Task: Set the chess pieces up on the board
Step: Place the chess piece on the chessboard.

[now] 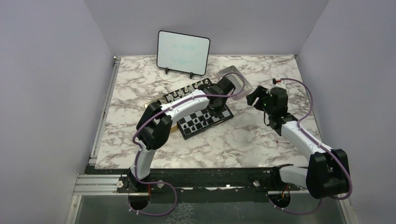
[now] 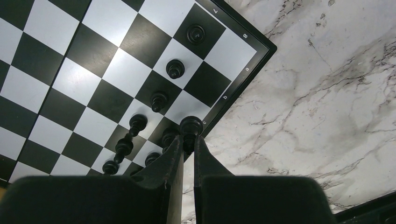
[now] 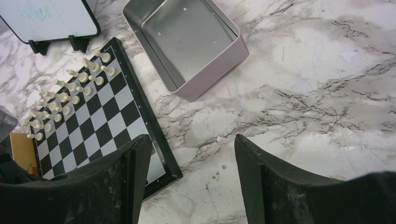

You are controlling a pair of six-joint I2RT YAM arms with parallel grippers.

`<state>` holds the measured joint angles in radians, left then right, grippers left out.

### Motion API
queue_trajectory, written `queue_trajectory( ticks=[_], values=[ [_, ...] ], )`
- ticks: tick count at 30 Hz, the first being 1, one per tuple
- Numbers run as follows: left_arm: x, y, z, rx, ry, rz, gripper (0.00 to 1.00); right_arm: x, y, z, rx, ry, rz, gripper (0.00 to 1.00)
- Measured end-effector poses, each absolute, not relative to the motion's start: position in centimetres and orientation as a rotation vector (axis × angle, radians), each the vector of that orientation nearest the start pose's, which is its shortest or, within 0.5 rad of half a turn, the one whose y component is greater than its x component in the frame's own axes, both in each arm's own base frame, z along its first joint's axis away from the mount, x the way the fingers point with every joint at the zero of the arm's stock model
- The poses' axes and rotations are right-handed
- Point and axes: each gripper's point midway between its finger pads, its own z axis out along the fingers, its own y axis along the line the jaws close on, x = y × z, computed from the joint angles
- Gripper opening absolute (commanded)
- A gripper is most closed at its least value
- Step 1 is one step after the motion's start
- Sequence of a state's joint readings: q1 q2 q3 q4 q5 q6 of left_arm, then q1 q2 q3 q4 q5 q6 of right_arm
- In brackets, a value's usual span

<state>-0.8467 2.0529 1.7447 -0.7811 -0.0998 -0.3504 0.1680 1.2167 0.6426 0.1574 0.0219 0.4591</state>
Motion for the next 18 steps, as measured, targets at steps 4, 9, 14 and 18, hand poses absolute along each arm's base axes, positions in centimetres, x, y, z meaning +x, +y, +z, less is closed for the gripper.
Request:
queue_trajectory(
  ticks=[4,9,14,18],
  values=[
    [31.8,-35.4,8.7,0.638,2.606,-0.247,0.11,37.1,7.8,14.5,0.308,1.975,0.389,0.71],
    [31.6,-35.4,8.0,0.661,2.616,-0.228,0.11,37.0,7.8,14.5,0.308,1.974,0.390,0.70],
    [31.6,-35.3,7.4,0.669,2.626,-0.211,0.11,36.9,7.8,14.6,0.307,1.969,0.391,0.71],
    [31.7,-35.2,7.1,0.669,2.628,-0.194,0.11,36.8,7.8,14.8,0.305,1.961,0.394,0.70]
  ],
)
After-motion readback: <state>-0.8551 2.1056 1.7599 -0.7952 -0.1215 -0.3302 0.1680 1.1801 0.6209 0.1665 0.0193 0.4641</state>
